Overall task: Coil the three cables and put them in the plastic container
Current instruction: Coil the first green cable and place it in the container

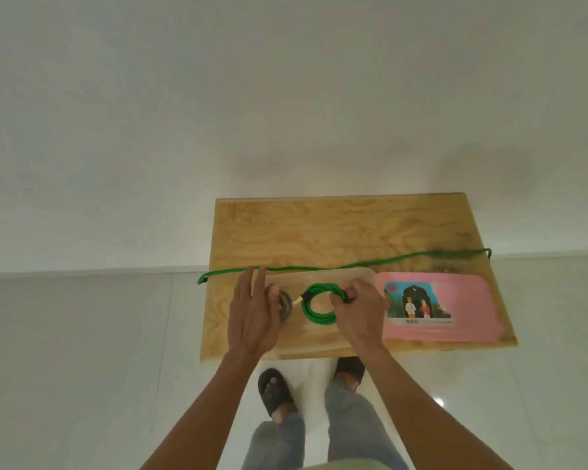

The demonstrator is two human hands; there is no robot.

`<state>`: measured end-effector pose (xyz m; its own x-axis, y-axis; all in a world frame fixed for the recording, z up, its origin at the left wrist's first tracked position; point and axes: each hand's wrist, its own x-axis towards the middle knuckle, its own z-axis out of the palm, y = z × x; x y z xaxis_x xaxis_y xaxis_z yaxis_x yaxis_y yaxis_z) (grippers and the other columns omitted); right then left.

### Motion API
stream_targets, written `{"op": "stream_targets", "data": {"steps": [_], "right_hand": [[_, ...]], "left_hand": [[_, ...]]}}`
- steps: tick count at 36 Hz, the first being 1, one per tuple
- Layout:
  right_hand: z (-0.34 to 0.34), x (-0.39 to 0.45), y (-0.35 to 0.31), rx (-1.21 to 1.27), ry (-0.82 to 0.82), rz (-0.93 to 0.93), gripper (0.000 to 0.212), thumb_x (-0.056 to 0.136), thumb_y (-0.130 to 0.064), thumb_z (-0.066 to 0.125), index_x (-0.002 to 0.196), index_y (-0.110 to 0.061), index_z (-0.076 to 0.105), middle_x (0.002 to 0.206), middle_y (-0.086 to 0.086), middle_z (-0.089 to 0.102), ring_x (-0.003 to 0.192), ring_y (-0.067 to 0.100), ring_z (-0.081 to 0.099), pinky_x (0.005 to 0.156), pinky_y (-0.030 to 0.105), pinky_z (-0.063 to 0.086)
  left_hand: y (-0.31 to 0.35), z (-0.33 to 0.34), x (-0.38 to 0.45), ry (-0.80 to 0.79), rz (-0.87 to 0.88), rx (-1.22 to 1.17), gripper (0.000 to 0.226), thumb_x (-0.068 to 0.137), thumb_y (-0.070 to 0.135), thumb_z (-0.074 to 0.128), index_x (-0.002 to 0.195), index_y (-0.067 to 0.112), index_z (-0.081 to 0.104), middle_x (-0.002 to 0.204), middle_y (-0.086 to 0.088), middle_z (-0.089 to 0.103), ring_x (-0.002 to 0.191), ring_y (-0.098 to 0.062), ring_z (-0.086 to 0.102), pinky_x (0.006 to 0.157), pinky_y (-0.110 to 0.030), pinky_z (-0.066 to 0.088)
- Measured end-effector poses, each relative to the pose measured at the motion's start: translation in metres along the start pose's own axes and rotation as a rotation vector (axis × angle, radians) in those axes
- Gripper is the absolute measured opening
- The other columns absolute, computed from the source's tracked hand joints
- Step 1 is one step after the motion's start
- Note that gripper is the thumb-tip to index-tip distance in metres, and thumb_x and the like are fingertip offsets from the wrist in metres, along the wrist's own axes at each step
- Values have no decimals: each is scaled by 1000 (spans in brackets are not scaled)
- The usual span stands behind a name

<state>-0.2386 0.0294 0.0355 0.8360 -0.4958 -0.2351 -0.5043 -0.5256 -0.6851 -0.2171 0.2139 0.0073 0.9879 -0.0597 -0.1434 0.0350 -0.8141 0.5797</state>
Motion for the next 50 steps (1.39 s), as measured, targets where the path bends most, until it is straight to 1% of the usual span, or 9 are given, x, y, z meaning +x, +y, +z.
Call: {"op": "stream_targets", "data": {"steps": [7, 14, 21, 26, 30, 33, 37, 45, 50], "right_hand": [[29, 9, 17, -44, 6, 137, 26, 82, -13, 76, 74, -16, 51, 79, -3, 57, 76, 15, 50, 66, 19, 29], [57, 17, 24, 42, 33, 298, 18, 79, -10, 74, 77, -15, 57, 85, 4, 66, 81, 23, 60, 71, 25, 39], [73, 19, 23, 101, 67, 377, 18, 79, -13, 75, 87, -16, 58, 97, 8, 66, 86, 21, 58, 76, 28, 42], [76, 14, 19, 107, 16, 359, 27, 82, -21, 76, 103, -11, 62, 104, 8, 62, 86, 18, 52, 77, 23, 37], [74, 8, 17, 60, -46, 344, 32, 88, -27, 69, 114, -12, 61, 113, 8, 63, 99, 22, 57, 79, 22, 35], [70, 7, 16, -7, -94, 302, 36, 91, -31, 64, 122, -13, 59, 120, 9, 62, 112, 26, 57, 86, 28, 40], [65, 6, 12, -47, -111, 272, 43, 93, -33, 62, 131, -16, 55, 126, 9, 59, 119, 27, 55, 94, 34, 45], [54, -2, 5, -17, -120, 192, 49, 94, -38, 61, 138, -19, 51, 134, 8, 56, 124, 25, 53, 92, 31, 43], [41, -7, -5, 0, -123, 158, 53, 93, -42, 61, 140, -19, 51, 137, 7, 56, 127, 25, 51, 100, 33, 42]], "left_hand": [[-22, 31, -5, -16, 52, 95, 70, 101, 52, 14, 157, 10, 20, 167, -8, 11, 154, -21, 2, 122, -36, 9], [-29, 40, -5, -9, 79, 118, 66, 103, 49, 18, 157, 12, 17, 166, -9, 11, 154, -22, 0, 123, -47, 16], [-31, 42, -3, 6, 102, 167, 67, 103, 49, 17, 157, 10, 17, 166, -11, 12, 155, -23, -1, 124, -40, 11], [-31, 43, -3, 13, 103, 170, 67, 103, 49, 16, 157, 10, 16, 167, -10, 10, 155, -22, -2, 124, -38, 9], [-31, 43, -3, 14, 107, 170, 66, 103, 48, 18, 157, 10, 16, 166, -11, 11, 155, -22, -2, 124, -38, 9], [-31, 43, -4, 15, 102, 161, 66, 103, 47, 19, 158, 10, 17, 167, -10, 11, 154, -21, -3, 124, -38, 9], [-32, 43, -4, 8, 94, 147, 65, 104, 48, 18, 158, 12, 15, 167, -9, 10, 154, -20, -3, 124, -43, 15], [-26, 33, -4, -46, 53, 125, 71, 100, 57, 9, 158, 16, 13, 167, -4, 4, 154, -19, -5, 123, -49, 15], [-17, 15, -4, -72, 37, 101, 76, 96, 61, 5, 159, 19, 13, 168, -2, 4, 154, -19, -2, 124, -48, 12]]}}
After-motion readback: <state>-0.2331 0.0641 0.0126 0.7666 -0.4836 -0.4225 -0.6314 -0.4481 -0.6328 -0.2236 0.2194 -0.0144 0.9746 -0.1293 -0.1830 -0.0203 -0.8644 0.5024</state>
